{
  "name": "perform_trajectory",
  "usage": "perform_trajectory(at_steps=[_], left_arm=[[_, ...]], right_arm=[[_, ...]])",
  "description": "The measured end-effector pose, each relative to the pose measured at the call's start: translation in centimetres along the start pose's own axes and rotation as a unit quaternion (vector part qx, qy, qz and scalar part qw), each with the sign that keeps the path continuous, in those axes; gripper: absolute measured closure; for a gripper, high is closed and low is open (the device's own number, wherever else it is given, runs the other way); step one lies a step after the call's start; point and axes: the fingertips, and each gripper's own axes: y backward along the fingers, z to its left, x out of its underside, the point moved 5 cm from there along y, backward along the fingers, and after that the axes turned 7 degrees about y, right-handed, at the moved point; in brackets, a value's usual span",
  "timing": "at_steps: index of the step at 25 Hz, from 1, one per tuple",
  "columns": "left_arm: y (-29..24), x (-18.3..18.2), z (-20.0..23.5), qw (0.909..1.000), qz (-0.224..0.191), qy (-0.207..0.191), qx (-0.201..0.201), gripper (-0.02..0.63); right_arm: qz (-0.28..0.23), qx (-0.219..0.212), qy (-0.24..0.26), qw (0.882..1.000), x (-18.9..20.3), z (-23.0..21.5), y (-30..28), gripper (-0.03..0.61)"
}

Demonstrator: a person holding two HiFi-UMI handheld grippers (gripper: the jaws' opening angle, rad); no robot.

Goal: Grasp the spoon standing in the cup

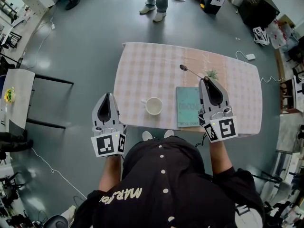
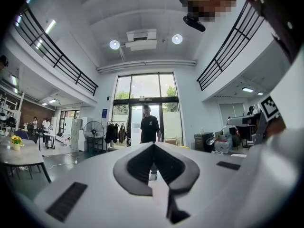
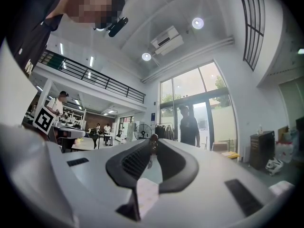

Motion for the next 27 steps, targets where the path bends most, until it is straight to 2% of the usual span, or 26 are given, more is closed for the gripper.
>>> perform_trajectory(at_steps=[27], left_arm=[[0.89, -0.16, -0.6, 1.0, -0.002, -0.002, 0.0, 0.603]], right_arm=[[0.001, -0.013, -0.004, 1.0, 0.24, 0.6, 0.13, 0.529]])
